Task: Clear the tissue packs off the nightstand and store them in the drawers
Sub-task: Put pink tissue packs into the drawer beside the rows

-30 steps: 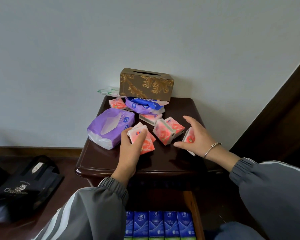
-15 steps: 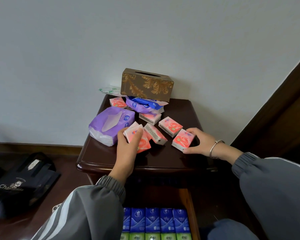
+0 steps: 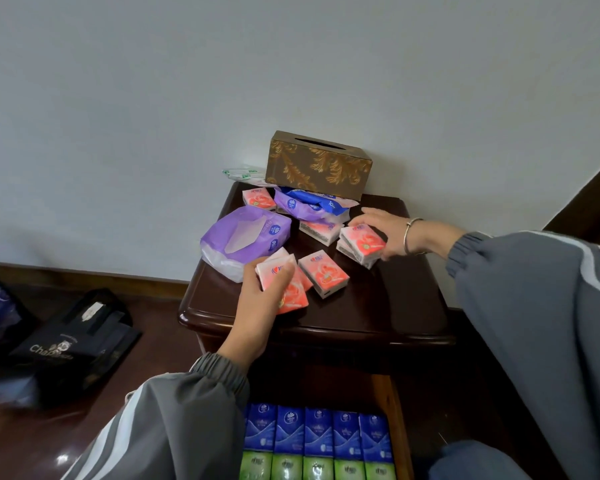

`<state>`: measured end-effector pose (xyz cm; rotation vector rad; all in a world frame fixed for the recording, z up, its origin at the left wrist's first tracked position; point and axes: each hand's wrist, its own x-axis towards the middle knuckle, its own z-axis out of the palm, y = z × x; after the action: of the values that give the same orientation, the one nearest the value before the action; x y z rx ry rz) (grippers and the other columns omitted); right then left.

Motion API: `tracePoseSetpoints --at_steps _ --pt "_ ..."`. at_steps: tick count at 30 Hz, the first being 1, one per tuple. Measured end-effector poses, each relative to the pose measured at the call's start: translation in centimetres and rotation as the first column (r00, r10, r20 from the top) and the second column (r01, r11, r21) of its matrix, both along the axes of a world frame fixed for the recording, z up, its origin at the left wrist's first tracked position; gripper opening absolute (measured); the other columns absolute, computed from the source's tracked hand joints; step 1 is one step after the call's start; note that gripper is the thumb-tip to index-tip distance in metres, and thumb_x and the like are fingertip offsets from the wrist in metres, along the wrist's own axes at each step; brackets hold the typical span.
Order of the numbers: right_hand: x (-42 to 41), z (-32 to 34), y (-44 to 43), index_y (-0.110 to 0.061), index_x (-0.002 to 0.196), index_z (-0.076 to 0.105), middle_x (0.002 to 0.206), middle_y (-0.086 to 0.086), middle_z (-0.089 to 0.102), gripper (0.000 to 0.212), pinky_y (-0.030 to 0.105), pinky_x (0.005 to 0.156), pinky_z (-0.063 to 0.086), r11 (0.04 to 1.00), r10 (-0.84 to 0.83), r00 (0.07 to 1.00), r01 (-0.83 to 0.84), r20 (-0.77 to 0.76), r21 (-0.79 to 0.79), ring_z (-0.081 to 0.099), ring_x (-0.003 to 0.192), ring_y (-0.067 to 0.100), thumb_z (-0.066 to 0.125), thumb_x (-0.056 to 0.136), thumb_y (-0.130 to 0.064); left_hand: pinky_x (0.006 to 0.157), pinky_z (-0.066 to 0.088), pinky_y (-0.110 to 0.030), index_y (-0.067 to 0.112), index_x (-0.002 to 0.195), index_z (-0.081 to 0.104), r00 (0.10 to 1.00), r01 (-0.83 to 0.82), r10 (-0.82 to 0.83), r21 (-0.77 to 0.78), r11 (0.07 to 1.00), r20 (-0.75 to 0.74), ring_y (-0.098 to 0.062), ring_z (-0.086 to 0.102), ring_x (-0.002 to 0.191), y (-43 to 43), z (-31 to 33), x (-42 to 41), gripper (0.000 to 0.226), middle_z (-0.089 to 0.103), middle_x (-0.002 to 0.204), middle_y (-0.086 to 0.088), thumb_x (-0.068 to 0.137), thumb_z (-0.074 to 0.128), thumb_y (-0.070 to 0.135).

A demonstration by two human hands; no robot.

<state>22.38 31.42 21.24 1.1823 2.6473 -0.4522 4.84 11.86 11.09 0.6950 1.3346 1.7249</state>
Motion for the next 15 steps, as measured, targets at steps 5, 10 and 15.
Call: tracePoseSetpoints --at_steps 5,10,15 --pt "-0.4 1.4 0.8 -0.044 0.146 0.005 0.159 0.001 0.002 0.112 0.042 0.106 0.039 0.973 -0.190 0.982 0.191 0.018 -0.130 0.018 0.143 0.026 0.069 0.069 0.007 0.083 0.056 -0.036 0.027 0.115 0.054 1.000 -0.016 0.016 0.000 1.000 -0.008 -0.013 0.070 0.098 0.0 -0.1 0.1 0.052 0.070 0.108 0.002 0.072 0.073 0.048" --pt "-1.4 0.9 0.9 -0.029 0.147 0.020 0.151 0.005 0.030 0.084 0.038 0.098 0.039 0.831 -0.524 0.841 0.470 -0.137 -0.297 0.036 0.133 0.025 0.070 0.079 -0.039 0.084 0.056 -0.038 0.025 0.116 0.053 0.999 -0.030 0.031 0.017 0.999 -0.033 -0.013 0.069 0.100 0.1 -0.1 0.3 0.040 0.068 0.112 -0.001 0.083 0.071 0.038" --pt "-2.2 -1.2 0.5 -0.018 0.142 0.035 0.140 0.009 0.045 0.074 0.041 0.096 0.043 0.749 -0.629 0.772 0.570 -0.094 -0.338 0.044 0.125 0.027 0.073 0.079 -0.030 0.081 0.057 -0.035 0.023 0.116 0.053 0.999 -0.026 0.027 0.017 1.000 -0.030 -0.013 0.069 0.099 0.1 0.0 0.3 0.037 0.067 0.111 -0.001 0.085 0.070 0.035"
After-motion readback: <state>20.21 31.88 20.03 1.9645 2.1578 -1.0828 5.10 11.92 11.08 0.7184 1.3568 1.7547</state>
